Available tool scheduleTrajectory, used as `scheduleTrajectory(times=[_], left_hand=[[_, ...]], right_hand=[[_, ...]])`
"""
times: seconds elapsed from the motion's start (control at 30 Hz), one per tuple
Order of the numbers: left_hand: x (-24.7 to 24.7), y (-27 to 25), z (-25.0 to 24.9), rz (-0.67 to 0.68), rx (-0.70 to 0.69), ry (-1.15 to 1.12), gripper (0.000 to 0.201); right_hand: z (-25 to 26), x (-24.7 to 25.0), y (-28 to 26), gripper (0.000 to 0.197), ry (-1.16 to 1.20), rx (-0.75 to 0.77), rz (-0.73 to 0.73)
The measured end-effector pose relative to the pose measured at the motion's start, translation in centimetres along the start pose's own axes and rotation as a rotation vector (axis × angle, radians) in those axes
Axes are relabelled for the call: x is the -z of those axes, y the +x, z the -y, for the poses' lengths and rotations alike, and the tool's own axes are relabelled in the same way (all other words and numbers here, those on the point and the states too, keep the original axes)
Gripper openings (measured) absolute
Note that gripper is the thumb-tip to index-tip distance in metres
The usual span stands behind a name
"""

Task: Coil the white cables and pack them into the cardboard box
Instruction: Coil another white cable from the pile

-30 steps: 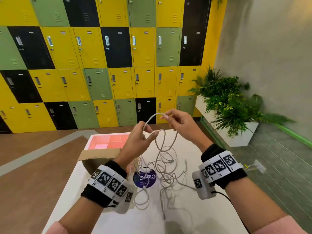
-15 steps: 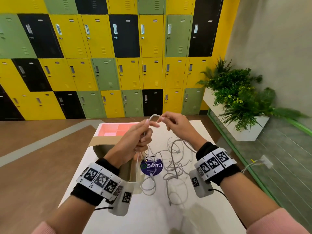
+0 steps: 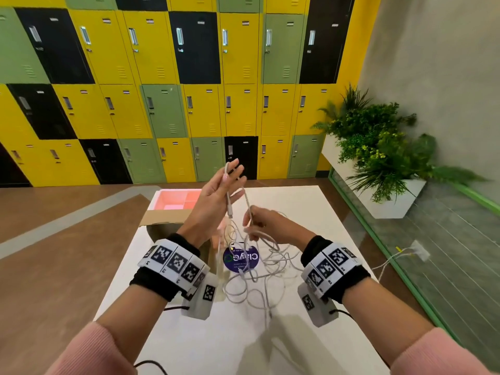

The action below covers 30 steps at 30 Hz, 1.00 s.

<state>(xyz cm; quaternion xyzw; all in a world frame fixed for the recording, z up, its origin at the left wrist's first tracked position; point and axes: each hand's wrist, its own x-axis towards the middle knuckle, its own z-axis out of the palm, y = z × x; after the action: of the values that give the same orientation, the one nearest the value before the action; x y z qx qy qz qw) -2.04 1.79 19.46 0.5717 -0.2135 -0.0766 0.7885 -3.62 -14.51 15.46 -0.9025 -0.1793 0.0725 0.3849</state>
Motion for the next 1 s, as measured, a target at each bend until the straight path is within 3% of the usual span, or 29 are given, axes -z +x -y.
scheduleTrajectory(times=[0.07, 0.13, 0.27, 0.37, 0.47, 0.57, 0.63, 0.8, 1.0], left_hand=[[0.6, 0.5, 0.1, -0.048, -0.027, 0.014, 0.037], [1.1, 0.8, 0.5, -0.060, -0.060, 0.109, 0.035], [1.7, 1.4, 1.8, -0.068, -0.155, 0.580, 0.038], [1.7, 1.8, 2.5, -0.049, -0.123, 0.929, 0.046], [1.7, 2.0, 3.2, 0.031, -0.155, 1.164, 0.044], [2.1, 2.1, 3.9, 0.085, -0.193, 1.244, 0.033], [2.0, 2.2, 4.4, 0.104, -0.226, 1.285, 0.027], [1.7, 2.1, 4.5, 0.119, -0.192, 1.319, 0.020], [1.3, 2.3, 4.8, 0.165, -0.042, 1.254, 0.036]], right_hand=[[-0.2, -0.2, -0.3, 0.016, -0.126, -0.009, 0.100], [-0.1, -0.3, -0.3, 0.013, -0.164, 0.016, 0.105], [0.9, 0.0, 0.3, 0.011, -0.406, 0.095, -0.018], [1.3, 0.6, 0.4, 0.018, -0.688, 0.102, -0.120], [1.3, 1.6, 0.2, 0.014, -0.737, 0.106, -0.163], [1.0, 2.9, 0.0, 0.008, -0.612, 0.082, -0.188], [0.7, 3.8, 0.0, 0.015, -0.464, 0.031, -0.164], [-0.3, 5.4, -0.6, 0.034, 0.095, -0.173, -0.043], [-0.5, 6.3, -1.0, 0.058, 0.451, -0.272, -0.321]])
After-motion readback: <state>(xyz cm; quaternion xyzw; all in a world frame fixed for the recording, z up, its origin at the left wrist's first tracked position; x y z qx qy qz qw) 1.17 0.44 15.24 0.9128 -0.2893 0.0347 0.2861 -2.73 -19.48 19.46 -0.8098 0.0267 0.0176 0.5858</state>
